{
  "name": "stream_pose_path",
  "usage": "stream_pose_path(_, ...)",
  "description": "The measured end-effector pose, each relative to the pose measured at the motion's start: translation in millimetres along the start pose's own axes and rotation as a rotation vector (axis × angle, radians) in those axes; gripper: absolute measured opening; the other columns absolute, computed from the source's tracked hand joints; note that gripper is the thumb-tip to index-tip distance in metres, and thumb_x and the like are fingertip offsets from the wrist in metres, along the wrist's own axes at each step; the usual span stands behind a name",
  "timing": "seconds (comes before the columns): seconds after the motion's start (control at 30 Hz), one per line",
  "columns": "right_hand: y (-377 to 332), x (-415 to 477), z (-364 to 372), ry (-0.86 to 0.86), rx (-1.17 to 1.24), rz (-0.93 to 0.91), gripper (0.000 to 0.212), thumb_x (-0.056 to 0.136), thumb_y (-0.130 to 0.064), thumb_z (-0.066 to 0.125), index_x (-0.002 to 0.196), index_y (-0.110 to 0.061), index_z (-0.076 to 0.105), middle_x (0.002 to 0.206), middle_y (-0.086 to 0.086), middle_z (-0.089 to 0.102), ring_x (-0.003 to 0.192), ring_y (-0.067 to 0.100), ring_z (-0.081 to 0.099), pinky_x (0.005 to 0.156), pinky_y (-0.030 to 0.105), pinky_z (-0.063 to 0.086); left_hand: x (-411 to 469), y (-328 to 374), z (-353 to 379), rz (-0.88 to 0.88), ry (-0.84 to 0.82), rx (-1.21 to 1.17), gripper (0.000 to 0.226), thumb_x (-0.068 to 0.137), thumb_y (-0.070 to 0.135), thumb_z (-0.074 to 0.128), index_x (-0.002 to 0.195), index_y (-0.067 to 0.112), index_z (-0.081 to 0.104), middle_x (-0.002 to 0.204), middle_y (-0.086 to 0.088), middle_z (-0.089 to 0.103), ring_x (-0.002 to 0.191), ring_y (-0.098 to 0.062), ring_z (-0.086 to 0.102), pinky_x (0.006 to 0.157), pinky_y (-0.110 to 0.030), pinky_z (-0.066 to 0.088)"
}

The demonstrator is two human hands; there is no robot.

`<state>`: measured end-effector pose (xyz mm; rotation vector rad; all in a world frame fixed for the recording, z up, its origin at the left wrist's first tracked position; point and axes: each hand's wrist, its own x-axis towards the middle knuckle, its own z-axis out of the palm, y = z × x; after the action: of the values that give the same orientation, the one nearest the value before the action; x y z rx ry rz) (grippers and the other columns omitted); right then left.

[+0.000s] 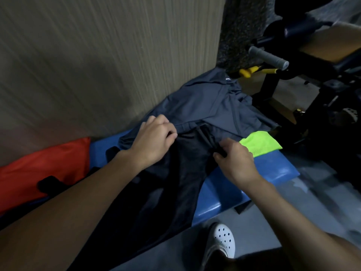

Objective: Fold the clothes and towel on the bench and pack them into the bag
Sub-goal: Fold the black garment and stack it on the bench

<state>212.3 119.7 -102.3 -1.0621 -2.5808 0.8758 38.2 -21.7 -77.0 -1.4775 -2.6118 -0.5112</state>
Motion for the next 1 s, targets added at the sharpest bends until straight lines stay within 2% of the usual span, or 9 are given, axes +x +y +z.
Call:
stream_pose_path(0.1, 1, -1, 0, 0.035, 0.075, -0.051, 0.011, 0.088, -0.013, 0.058, 0.081, -0.014, 0.051, 0.090, 0.019, 0.066, 0.092, 0.042, 0.058, 0.076, 0.044, 0.047, 10, 23, -2, 0.116, -0.023, -0.127, 0.030, 0.092, 0.034, 0.066, 0.119, 0.023, 0.064, 0.118, 0.007, 0.057, 0.115, -0.017, 0.046, 0.098, -0.038, 0.035)
stream_pose_path(0.17, 1, -2, -1, 0.046, 0.151, -0.041, 0.006, 0.088, -0.012, 0.058, 0.092, -0.011, 0.053, 0.093, 0.017, 0.067, 0.093, 0.041, 0.060, 0.078, 0.046, 0.048, 21, 35, -2, 0.187, -0.077, -0.156, 0.039, 0.088, 0.033, 0.072, 0.124, 0.024, 0.061, 0.120, 0.009, 0.058, 0.115, -0.013, 0.046, 0.099, -0.036, 0.035)
stream_pose_path(0.23, 1, -4, -2, 0.060, 0.217, -0.022, 0.021, 0.088, -0.015, 0.062, 0.105, -0.012, 0.049, 0.097, 0.012, 0.066, 0.096, 0.038, 0.060, 0.083, 0.047, 0.049, 32, 39, -1, 0.198, -0.107, -0.166, 0.036, 0.086, 0.027, 0.074, 0.120, 0.022, 0.062, 0.114, 0.009, 0.061, 0.111, -0.012, 0.048, 0.100, -0.038, 0.038)
stream_pose_path(0.37, 4, -8, -1, 0.039, 0.153, -0.005, 0.034, 0.085, -0.031, 0.070, 0.095, -0.018, 0.040, 0.090, 0.002, 0.057, 0.092, 0.032, 0.057, 0.080, 0.044, 0.046, 43, 34, -3, 0.180, -0.162, -0.198, 0.017, 0.088, 0.016, 0.073, 0.104, 0.019, 0.069, 0.092, 0.005, 0.066, 0.089, -0.012, 0.059, 0.084, -0.037, 0.051)
stream_pose_path(0.47, 4, -9, 3, 0.011, 0.066, -0.011, 0.034, 0.083, -0.039, 0.071, 0.102, -0.019, 0.051, 0.102, 0.004, 0.058, 0.099, 0.028, 0.055, 0.084, 0.042, 0.045, 49, 34, -5, 0.150, -0.194, -0.242, 0.015, 0.089, 0.014, 0.071, 0.103, 0.019, 0.072, 0.084, 0.007, 0.066, 0.078, -0.005, 0.062, 0.071, -0.023, 0.050)
stream_pose_path(0.53, 5, -9, 5, 0.024, 0.075, -0.016, 0.030, 0.085, -0.033, 0.069, 0.107, -0.017, 0.055, 0.105, 0.006, 0.062, 0.101, 0.029, 0.057, 0.084, 0.041, 0.045, 53, 37, -5, 0.144, -0.186, -0.278, 0.016, 0.090, 0.013, 0.071, 0.106, 0.017, 0.074, 0.088, 0.009, 0.070, 0.079, 0.002, 0.062, 0.071, -0.009, 0.044)
stream_pose_path(0.67, 8, -7, 5, 0.050, 0.181, 0.008, 0.014, 0.084, -0.012, 0.061, 0.096, -0.016, 0.055, 0.093, 0.008, 0.067, 0.090, 0.033, 0.060, 0.076, 0.040, 0.048, 57, 40, -2, 0.202, -0.160, -0.238, 0.020, 0.094, 0.012, 0.066, 0.112, 0.012, 0.074, 0.102, 0.003, 0.073, 0.086, 0.004, 0.059, 0.079, 0.000, 0.038)
stream_pose_path(0.83, 9, -8, 5, 0.036, 0.259, -0.001, 0.024, 0.085, -0.005, 0.057, 0.107, -0.013, 0.054, 0.098, 0.010, 0.066, 0.094, 0.032, 0.059, 0.076, 0.037, 0.046, 61, 33, 2, 0.398, -0.340, -0.052, 0.062, 0.087, 0.019, 0.074, 0.143, 0.027, 0.051, 0.134, 0.004, 0.045, 0.121, -0.014, 0.040, 0.108, -0.029, 0.032)
stream_pose_path(1.0, 10, -6, 7, 0.027, 0.282, 0.010, 0.031, 0.085, -0.006, 0.058, 0.115, -0.009, 0.055, 0.100, 0.013, 0.067, 0.099, 0.034, 0.059, 0.072, 0.034, 0.042, 72, 34, -6, 0.567, -0.374, 0.190, 0.040, 0.085, 0.023, 0.074, 0.121, 0.035, 0.062, 0.132, 0.005, 0.040, 0.123, -0.016, 0.035, 0.104, -0.038, 0.035)
